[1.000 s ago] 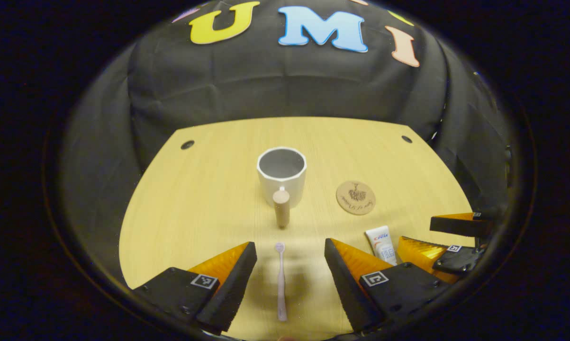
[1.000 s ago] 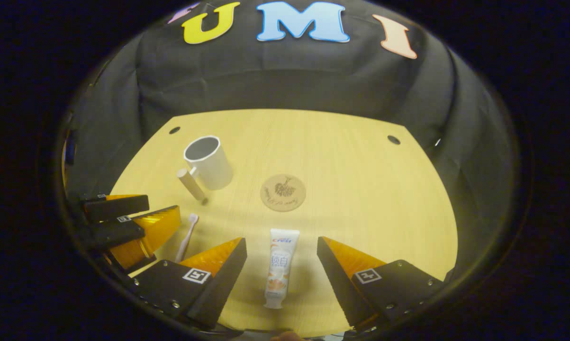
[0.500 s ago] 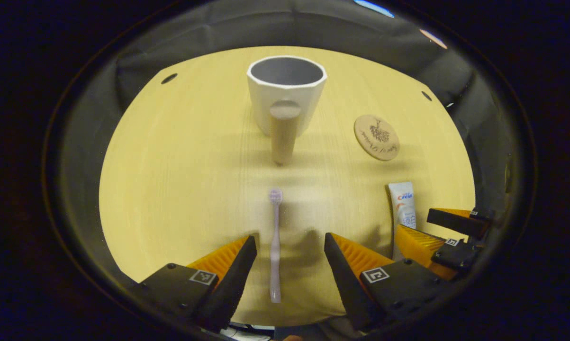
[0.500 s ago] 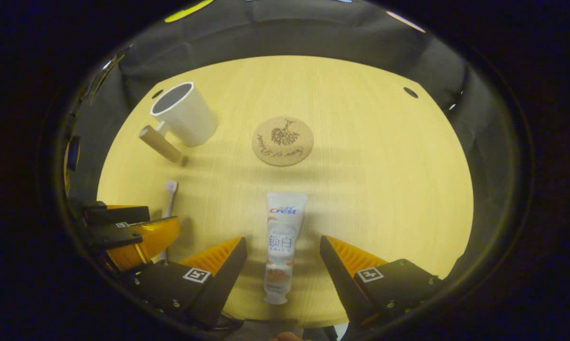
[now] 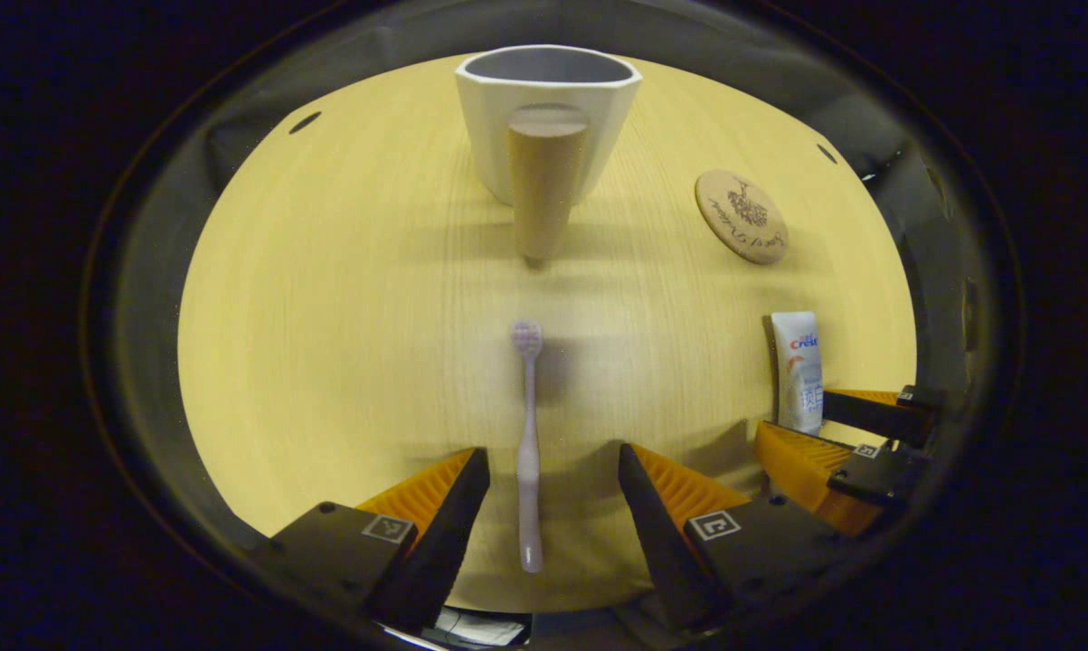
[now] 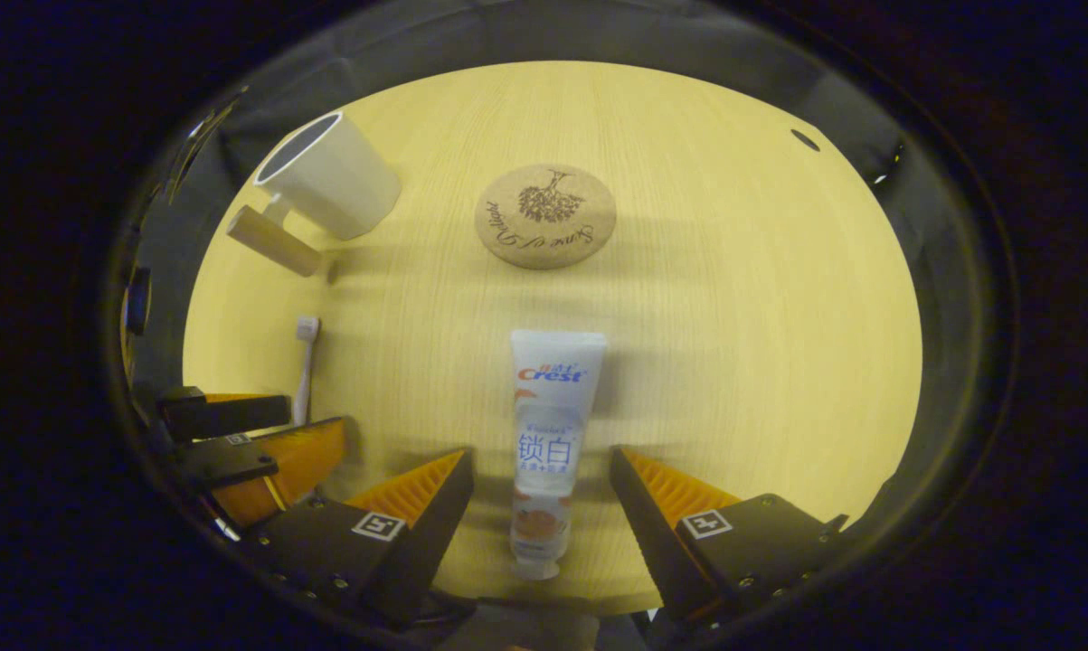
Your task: Put the toothbrush and toothpaste on the desktop into the cup, then pick up the cup and place it on the coaster on the desktop.
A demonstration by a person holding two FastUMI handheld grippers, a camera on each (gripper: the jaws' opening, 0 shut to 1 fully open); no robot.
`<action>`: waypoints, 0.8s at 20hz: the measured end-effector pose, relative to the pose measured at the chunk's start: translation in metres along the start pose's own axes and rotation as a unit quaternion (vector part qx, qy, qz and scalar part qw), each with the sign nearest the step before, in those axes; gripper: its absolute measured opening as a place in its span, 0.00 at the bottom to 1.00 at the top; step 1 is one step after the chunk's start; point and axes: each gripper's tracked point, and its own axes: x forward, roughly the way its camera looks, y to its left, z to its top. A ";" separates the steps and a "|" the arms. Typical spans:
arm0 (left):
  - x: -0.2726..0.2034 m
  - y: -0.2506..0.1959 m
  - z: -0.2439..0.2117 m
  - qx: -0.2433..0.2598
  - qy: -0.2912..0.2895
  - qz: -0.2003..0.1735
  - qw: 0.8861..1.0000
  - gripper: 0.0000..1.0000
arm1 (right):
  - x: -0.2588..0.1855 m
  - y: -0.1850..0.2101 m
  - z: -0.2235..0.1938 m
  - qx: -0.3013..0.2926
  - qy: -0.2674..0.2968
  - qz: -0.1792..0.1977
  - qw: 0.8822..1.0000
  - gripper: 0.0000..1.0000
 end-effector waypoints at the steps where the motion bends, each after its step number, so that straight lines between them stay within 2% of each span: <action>1: 0.000 0.005 0.000 0.008 -0.002 0.006 1.000 0.86 | 0.002 0.002 0.000 0.001 0.001 0.001 1.000 0.89; 2: 0.001 0.004 0.000 0.010 -0.001 0.008 1.000 0.85 | 0.002 0.001 -0.003 0.000 0.006 -0.003 1.000 0.89; 3: 0.001 0.006 0.000 0.010 0.000 0.011 1.000 0.89 | 0.003 -0.001 0.000 -0.002 0.003 -0.007 1.000 0.87; 5: 0.000 0.010 -0.001 0.016 -0.001 0.017 1.000 0.81 | 0.002 -0.002 0.000 0.000 0.007 -0.012 1.000 0.85; 6: 0.002 0.010 -0.004 0.018 0.002 0.016 1.000 0.67 | 0.003 -0.005 0.001 0.006 0.007 -0.016 1.000 0.80; 7: 0.002 0.009 -0.005 0.015 0.004 0.016 1.000 0.65 | 0.003 -0.005 0.001 0.009 0.011 -0.015 1.000 0.69; 8: 0.001 0.010 -0.007 0.014 0.006 0.015 1.000 0.64 | 0.003 -0.009 0.002 0.010 0.012 -0.020 1.000 0.69; 9: 0.000 0.010 -0.006 0.016 0.005 0.014 1.000 0.57 | 0.002 -0.010 0.003 0.019 0.012 -0.019 1.000 0.59; 11: -0.001 0.013 -0.006 0.014 0.006 0.020 1.000 0.43 | 0.004 -0.015 -0.001 0.020 0.018 -0.022 0.999 0.54; 12: 0.001 0.012 -0.005 0.014 0.002 0.017 1.000 0.37 | 0.003 -0.015 0.002 0.038 0.015 -0.023 0.999 0.51; 13: -0.002 0.009 -0.006 0.010 0.005 0.014 1.000 0.39 | 0.006 -0.015 0.000 0.042 0.022 -0.017 0.999 0.37; 14: -0.001 0.009 -0.006 0.017 0.004 0.013 1.000 0.23 | 0.003 -0.017 0.000 0.042 0.020 -0.015 0.999 0.37; 15: -0.001 0.009 -0.005 0.013 0.003 0.015 1.000 0.30 | 0.004 -0.018 0.002 0.058 0.017 -0.014 0.998 0.33; 16: -0.001 0.009 -0.005 0.015 0.003 0.015 1.000 0.17 | 0.003 -0.016 0.000 0.064 0.021 -0.006 0.998 0.28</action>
